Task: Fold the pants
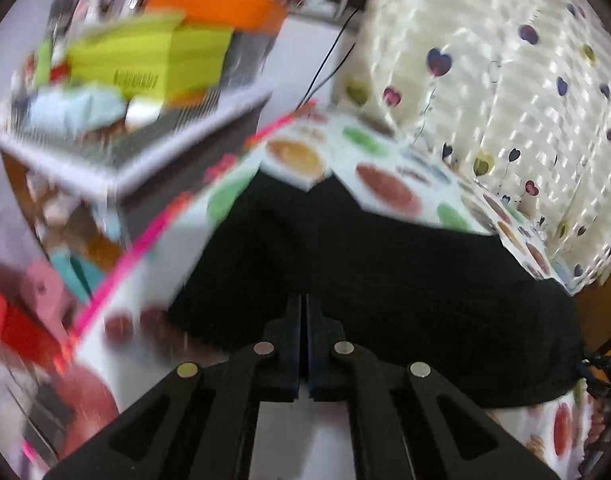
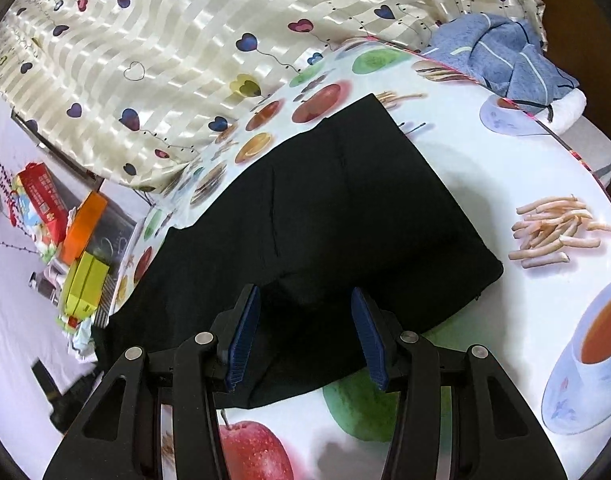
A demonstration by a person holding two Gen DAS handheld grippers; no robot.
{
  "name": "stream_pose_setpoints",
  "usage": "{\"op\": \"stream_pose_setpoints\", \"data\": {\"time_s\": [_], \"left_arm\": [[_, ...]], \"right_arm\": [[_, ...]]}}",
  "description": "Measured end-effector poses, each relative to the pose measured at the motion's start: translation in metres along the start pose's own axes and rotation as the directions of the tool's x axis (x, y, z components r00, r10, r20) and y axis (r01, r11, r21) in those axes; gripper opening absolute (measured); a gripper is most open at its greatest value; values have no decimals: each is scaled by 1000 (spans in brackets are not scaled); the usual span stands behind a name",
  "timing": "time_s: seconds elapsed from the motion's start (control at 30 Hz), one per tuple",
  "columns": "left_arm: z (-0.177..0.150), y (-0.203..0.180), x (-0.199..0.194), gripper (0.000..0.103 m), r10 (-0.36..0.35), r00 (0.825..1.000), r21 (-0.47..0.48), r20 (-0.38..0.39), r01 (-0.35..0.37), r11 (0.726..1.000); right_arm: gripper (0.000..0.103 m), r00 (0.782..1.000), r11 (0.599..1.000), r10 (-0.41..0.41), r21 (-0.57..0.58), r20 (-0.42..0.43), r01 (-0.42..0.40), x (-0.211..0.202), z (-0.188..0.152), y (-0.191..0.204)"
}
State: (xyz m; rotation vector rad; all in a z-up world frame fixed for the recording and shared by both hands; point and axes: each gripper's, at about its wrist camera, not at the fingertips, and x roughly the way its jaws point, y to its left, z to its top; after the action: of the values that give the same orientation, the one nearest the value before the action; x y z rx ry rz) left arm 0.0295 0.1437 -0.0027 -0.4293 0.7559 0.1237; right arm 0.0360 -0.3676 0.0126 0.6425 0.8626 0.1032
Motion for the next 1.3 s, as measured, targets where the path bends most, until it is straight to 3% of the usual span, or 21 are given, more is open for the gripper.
{"op": "stream_pose_setpoints", "data": {"time_s": [0.27,0.33,0.4,0.6,0.67,0.7,0.73,0.77,0.8,1.07,1.23,1.3], "left_arm": [[-1,1,-6,8,-24,1000,-34,9,25,999],[1,3,-5,27,-35,999,-60,2,35,998],[2,7,-4,38,-41,999,-90,7,42,995],[7,11,-5,46,-58,998,-139,25,61,988],[8,9,0,46,-43,999,-140,12,45,989],[9,7,5,46,-32,999,-133,0,32,991],[9,3,9,34,-2,1000,-111,-10,1,994],[9,0,11,21,36,999,-88,-1,-36,995],[10,-4,14,6,61,998,-67,-9,-61,996],[26,3,-12,6,33,996,-59,80,-28,998],[18,18,-1,5,42,999,-80,24,-40,996],[16,16,-4,5,43,999,-72,31,-41,997]], "right_arm": [[49,1000,999,5,51,7,-5,3,7,-4],[49,1000,998,5,70,17,-6,3,9,-5],[49,1000,996,2,91,29,-5,3,10,-6],[49,996,986,-11,166,88,-3,-1,15,-13],[49,996,981,-14,192,92,-4,0,17,-17],[43,995,980,-18,201,101,-3,0,19,-17],[18,994,980,-35,200,105,13,0,20,-17],[10,992,980,-68,192,104,47,0,21,-16],[10,993,981,-65,191,102,45,0,21,-17],[9,990,992,-8,125,138,-9,-36,9,0],[9,998,979,-31,203,54,19,-21,-1,-30],[9,997,985,-22,174,73,9,-29,-2,-23]]}}
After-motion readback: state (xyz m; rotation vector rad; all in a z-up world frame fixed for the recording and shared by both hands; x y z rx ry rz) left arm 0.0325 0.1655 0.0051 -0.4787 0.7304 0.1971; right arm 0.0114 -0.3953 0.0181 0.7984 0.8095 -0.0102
